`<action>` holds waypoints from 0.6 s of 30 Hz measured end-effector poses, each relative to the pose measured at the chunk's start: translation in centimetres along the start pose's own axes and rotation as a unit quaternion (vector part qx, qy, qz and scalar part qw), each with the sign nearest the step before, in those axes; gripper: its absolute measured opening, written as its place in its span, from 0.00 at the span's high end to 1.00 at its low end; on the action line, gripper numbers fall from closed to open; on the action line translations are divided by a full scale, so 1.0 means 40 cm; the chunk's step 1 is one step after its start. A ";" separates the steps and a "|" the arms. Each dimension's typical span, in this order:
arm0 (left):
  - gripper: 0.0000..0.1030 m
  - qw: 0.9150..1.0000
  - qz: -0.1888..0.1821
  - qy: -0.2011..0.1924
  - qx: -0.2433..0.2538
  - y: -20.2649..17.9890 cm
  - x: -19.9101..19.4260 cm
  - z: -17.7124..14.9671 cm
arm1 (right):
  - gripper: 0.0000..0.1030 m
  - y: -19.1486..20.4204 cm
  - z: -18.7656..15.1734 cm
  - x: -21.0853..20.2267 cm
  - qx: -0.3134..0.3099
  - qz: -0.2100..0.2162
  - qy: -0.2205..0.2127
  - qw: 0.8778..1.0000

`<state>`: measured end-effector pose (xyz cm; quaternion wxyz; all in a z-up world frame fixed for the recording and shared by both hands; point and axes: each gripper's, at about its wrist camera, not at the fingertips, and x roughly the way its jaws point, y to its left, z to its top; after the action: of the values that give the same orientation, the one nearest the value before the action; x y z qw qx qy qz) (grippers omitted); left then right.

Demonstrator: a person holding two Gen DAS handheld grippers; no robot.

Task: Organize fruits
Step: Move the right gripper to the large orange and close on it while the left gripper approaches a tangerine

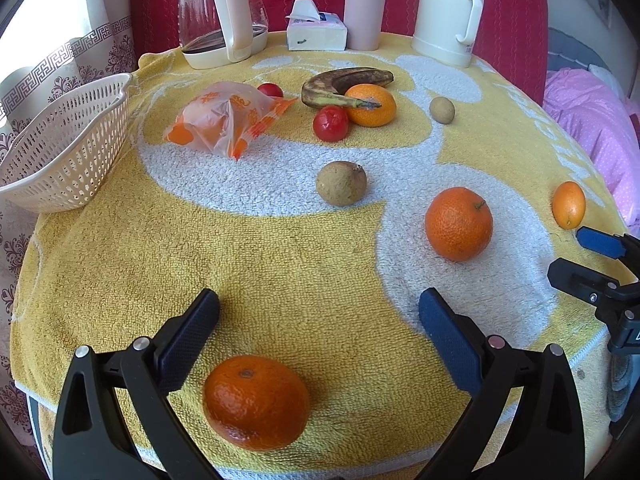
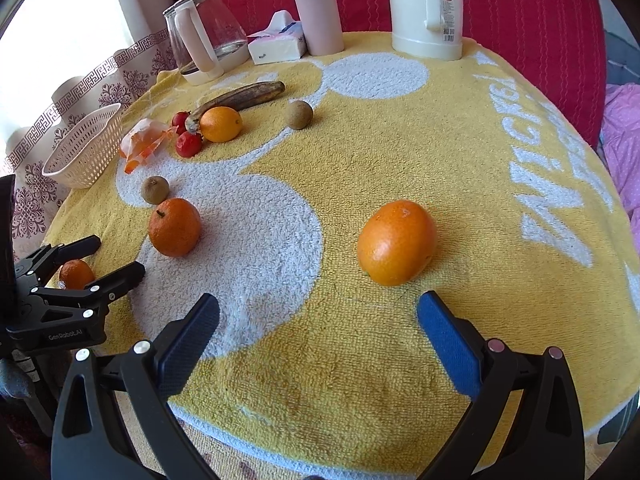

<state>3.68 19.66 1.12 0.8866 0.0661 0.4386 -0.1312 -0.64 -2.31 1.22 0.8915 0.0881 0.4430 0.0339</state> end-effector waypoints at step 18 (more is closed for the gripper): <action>0.02 0.995 -0.030 -0.089 0.012 0.006 -0.103 0.019 | 0.52 -0.050 0.057 -0.010 0.016 -0.029 -0.038 0.999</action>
<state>1.93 20.45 4.85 0.9169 0.0518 0.3580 -0.1684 0.89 -4.63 2.49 0.9068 0.0912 0.4115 -0.0025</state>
